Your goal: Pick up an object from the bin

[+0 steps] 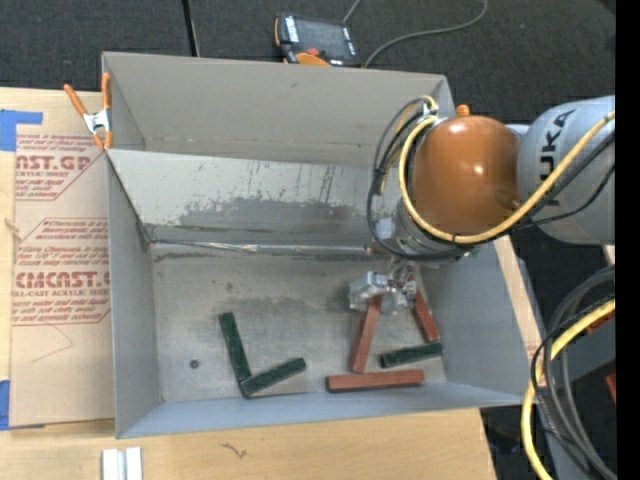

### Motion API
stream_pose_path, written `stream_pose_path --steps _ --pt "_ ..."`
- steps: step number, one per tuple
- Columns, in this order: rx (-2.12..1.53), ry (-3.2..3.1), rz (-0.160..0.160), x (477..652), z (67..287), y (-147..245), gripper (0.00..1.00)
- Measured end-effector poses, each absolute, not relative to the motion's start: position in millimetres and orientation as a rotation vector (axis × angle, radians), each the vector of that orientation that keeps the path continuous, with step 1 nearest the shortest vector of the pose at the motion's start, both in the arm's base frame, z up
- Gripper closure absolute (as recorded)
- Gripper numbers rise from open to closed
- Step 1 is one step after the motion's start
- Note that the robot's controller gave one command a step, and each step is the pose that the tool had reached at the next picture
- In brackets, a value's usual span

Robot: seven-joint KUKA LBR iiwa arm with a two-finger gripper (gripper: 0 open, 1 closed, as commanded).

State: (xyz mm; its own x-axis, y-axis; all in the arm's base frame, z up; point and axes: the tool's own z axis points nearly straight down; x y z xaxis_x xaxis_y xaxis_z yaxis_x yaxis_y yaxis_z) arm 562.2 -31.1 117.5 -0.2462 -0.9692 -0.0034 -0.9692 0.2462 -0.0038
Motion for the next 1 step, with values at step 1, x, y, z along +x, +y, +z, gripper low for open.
stream_pose_path --steps 1 --pt "-1.96 2.444 -0.007 568.7 226.7 -20.4 1.0"
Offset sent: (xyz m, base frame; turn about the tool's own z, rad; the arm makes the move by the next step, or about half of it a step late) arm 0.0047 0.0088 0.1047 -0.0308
